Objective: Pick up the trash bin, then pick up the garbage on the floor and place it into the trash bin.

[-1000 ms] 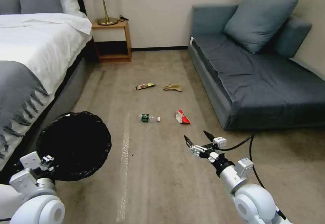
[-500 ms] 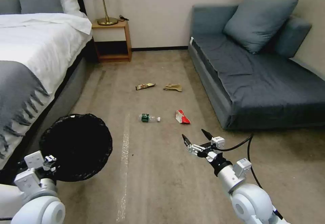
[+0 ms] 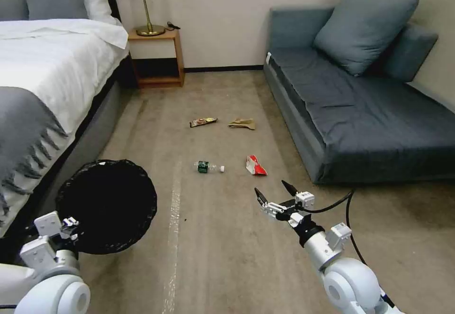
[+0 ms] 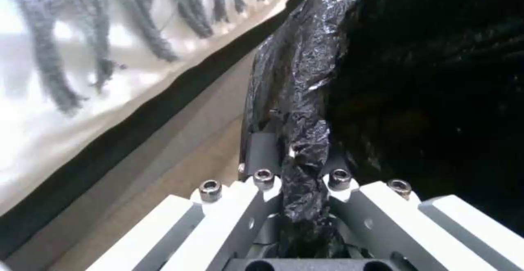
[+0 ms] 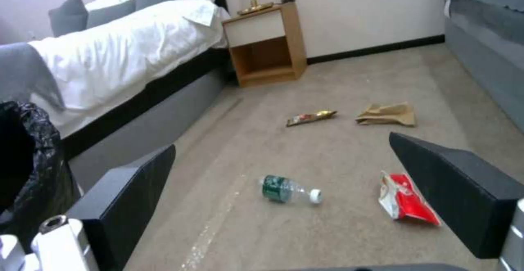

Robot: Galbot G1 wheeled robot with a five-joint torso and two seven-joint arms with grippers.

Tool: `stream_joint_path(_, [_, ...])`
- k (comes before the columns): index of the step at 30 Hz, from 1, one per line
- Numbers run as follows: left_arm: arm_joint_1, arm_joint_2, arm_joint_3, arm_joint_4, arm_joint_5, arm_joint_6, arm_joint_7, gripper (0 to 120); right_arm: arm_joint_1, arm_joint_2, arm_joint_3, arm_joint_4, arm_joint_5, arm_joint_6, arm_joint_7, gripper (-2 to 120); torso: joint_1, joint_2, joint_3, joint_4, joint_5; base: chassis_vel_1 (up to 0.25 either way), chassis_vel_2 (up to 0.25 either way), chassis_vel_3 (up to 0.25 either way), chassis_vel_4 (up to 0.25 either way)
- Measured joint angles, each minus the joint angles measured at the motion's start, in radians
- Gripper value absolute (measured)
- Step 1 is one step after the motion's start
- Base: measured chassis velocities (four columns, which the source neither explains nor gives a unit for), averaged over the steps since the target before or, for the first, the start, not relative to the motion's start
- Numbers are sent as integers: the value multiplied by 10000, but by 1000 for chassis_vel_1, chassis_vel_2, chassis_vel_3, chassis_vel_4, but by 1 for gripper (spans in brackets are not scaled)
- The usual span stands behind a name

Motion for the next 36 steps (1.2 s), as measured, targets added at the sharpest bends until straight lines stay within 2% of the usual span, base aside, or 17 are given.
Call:
stream_joint_path(26, [-116, 40, -39, 519, -12, -303, 29, 3, 102, 11, -153, -260, -169, 53, -101, 100, 0, 0, 0, 0, 0, -79, 78, 85, -86])
stream_joint_path(36, [-141, 451, -317, 601, -349, -367, 42, 3, -25, -18, -82, -273, -424, 48, -234, 100, 1, 0, 0, -2, 1, -96, 92, 101, -94])
